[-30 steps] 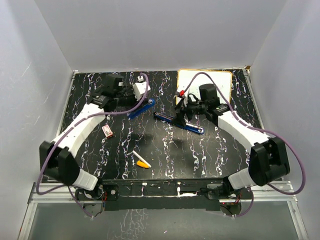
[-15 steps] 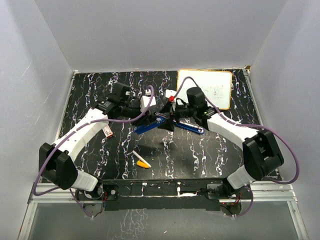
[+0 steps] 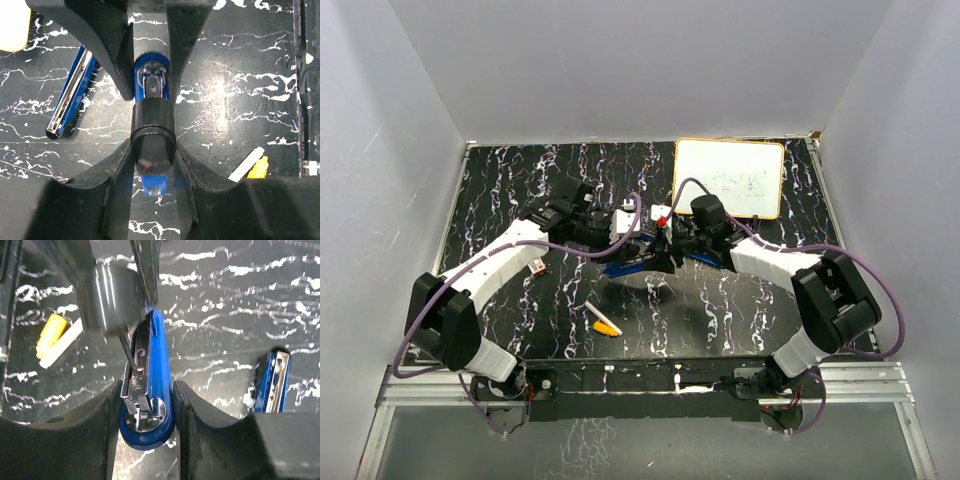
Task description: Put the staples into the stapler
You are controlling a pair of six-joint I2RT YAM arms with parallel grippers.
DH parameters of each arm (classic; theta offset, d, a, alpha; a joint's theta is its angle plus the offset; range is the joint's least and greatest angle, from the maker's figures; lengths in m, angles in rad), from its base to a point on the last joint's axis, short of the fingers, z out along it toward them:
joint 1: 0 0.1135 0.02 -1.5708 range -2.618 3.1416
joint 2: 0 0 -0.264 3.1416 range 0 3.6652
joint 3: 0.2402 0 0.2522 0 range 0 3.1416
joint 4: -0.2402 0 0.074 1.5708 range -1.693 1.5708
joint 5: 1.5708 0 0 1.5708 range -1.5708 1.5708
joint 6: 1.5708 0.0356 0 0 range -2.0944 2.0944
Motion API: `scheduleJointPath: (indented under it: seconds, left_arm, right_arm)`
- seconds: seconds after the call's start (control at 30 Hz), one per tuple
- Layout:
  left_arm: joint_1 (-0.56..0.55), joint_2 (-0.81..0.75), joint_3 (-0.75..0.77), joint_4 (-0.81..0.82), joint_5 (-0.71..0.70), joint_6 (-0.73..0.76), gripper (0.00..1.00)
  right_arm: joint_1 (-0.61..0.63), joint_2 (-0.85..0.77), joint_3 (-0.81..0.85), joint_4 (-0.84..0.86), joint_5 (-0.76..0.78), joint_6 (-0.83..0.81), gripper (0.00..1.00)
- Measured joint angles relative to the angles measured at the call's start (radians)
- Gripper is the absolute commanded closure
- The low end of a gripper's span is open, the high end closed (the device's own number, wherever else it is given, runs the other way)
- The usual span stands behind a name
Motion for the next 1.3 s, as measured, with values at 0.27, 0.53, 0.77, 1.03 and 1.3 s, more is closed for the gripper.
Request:
scheduleJointPath:
  seconds: [0.27, 0.53, 0.77, 1.03, 1.3]
  left_arm:
    - [0.073, 0.027, -0.073, 0.056, 0.055, 0.117, 1.0]
    - [0.168, 0.027, -0.169, 0.086, 0.107, 0.229, 1.0]
    - [0.225, 0.063, -0.211, 0.081, 0.093, 0.297, 1.0]
    - [0.263, 0.167, -0.212, 0.083, 0.005, 0.363, 0.78]
    - [0.269, 0.251, -0.174, 0.092, -0.115, 0.365, 0.45]
  right_arm:
    - [-0.092, 0.0, -0.069, -0.129, 0.089, -0.201, 0.92]
    - [-0.14, 0.006, -0.13, -0.217, 0.172, -0.354, 0.92]
    - [-0.142, 0.063, -0.111, -0.259, 0.192, -0.406, 0.88]
    - [-0.143, 0.113, -0.034, -0.318, 0.219, -0.408, 0.69]
    - [-0.129, 0.14, 0.013, -0.348, 0.261, -0.356, 0.57]
